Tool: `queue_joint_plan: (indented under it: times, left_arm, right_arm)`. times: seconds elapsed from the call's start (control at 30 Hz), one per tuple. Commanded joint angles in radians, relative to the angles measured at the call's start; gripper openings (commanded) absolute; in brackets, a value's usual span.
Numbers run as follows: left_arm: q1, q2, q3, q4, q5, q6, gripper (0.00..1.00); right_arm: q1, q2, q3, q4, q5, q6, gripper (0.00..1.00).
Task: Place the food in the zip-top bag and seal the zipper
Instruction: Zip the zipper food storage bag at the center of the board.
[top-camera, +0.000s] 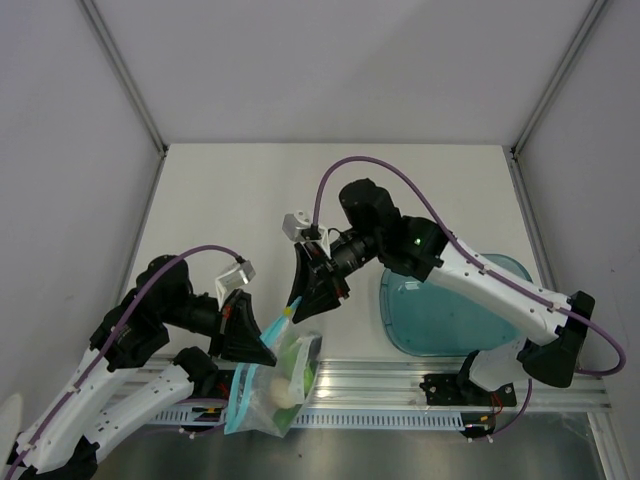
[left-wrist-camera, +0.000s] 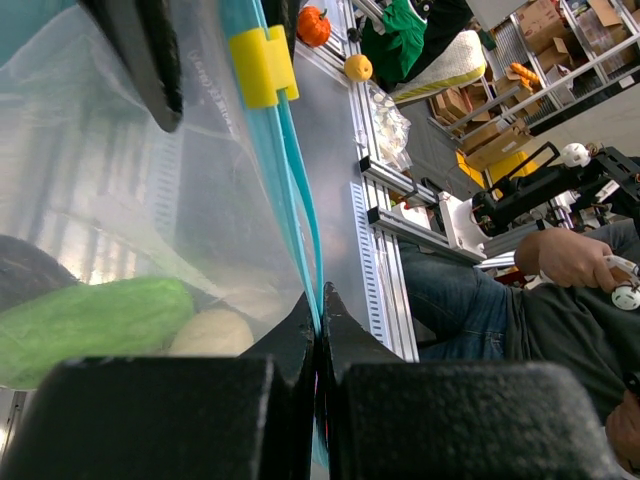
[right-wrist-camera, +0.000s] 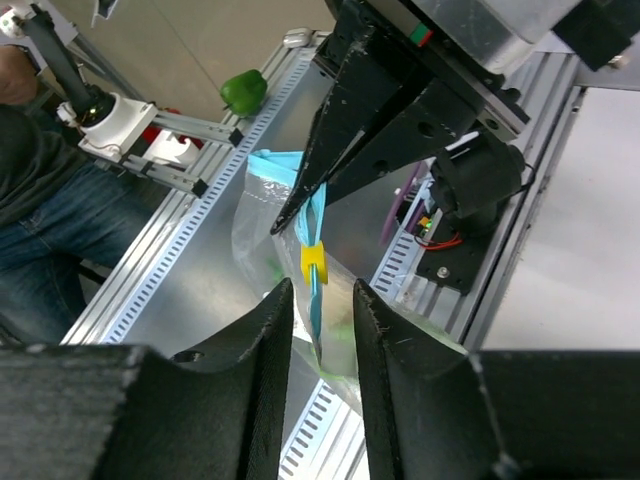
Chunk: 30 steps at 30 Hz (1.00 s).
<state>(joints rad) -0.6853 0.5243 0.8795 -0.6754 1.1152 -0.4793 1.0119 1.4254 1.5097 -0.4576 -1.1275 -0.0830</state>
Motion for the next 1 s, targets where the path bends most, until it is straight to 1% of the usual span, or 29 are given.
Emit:
queue_joint_plan:
  times: [0.0, 0.1, 0.13, 0.27, 0.37, 0.43, 0.47, 0.5, 0.57, 0.63, 0.67, 0.7, 0.77, 0.8, 0.83, 0.87, 0.9, 0.93, 0.97]
  left_arm:
    - [-0.005, -0.010, 0.024, 0.019, 0.032, 0.004, 0.00]
    - [-0.003, -0.015, 0.025, 0.016, 0.032, 0.005, 0.01]
    - [-0.005, -0.017, 0.029, 0.013, 0.026, 0.004, 0.01]
    - [-0.005, -0.017, 0.032, -0.006, 0.002, 0.011, 0.01]
    - [-0.003, -0.006, 0.038, -0.035, -0.055, 0.025, 0.00]
    - [-0.005, 0.011, 0.045, -0.056, -0.126, 0.031, 0.01]
    - [-0.005, 0.019, 0.049, -0.096, -0.155, 0.045, 0.01]
    - [-0.003, 0.023, 0.050, -0.108, -0.231, 0.048, 0.11]
    - [-0.005, 0.039, 0.064, -0.144, -0.326, 0.063, 0.27]
    - [-0.005, 0.029, 0.061, -0.155, -0.440, 0.071, 0.33]
    - [-0.003, 0.011, 0.062, -0.150, -0.480, 0.070, 0.39]
    - [-0.003, 0.003, 0.062, -0.139, -0.512, 0.073, 0.48]
    - [-0.005, -0.010, 0.061, -0.119, -0.566, 0.093, 0.54]
    - [-0.003, -0.015, 0.062, -0.102, -0.580, 0.097, 0.59]
    - [-0.003, -0.015, 0.061, -0.092, -0.583, 0.113, 0.60]
    - [-0.003, -0.014, 0.058, -0.082, -0.578, 0.120, 0.63]
    - [-0.003, -0.006, 0.058, -0.067, -0.578, 0.126, 0.66]
    - [-0.005, -0.001, 0.058, -0.059, -0.580, 0.139, 0.73]
    - [-0.005, 0.000, 0.047, -0.052, -0.577, 0.145, 0.74]
  right_arm:
    - [0.020, 0.017, 0.037, 0.023, -0.043, -0.003, 0.32]
    - [0.031, 0.029, 0.037, 0.022, -0.049, -0.001, 0.18]
    - [0.034, 0.032, 0.037, 0.017, -0.049, -0.003, 0.01]
    - [0.036, 0.033, 0.020, 0.017, -0.020, 0.009, 0.00]
    - [0.036, 0.017, -0.012, 0.025, 0.050, 0.022, 0.00]
    - [0.033, -0.008, -0.051, 0.034, 0.113, 0.038, 0.00]
    - [0.030, -0.020, -0.069, 0.072, 0.136, 0.051, 0.00]
    - [0.030, -0.031, -0.086, 0.088, 0.170, 0.060, 0.00]
    - [0.016, -0.063, -0.152, 0.158, 0.196, 0.104, 0.00]
    - [0.007, -0.082, -0.178, 0.177, 0.236, 0.123, 0.00]
    - [0.005, -0.085, -0.198, 0.187, 0.259, 0.143, 0.00]
    - [0.005, -0.089, -0.210, 0.197, 0.303, 0.156, 0.00]
    - [0.004, -0.098, -0.230, 0.227, 0.356, 0.195, 0.00]
    - [0.005, -0.098, -0.236, 0.226, 0.397, 0.228, 0.00]
    - [0.005, -0.102, -0.238, 0.229, 0.422, 0.248, 0.00]
    - [0.005, -0.112, -0.246, 0.229, 0.476, 0.271, 0.00]
    - [0.005, -0.117, -0.252, 0.235, 0.485, 0.313, 0.00]
    - [0.005, -0.124, -0.259, 0.250, 0.489, 0.334, 0.00]
    - [0.010, -0.141, -0.269, 0.266, 0.505, 0.359, 0.00]
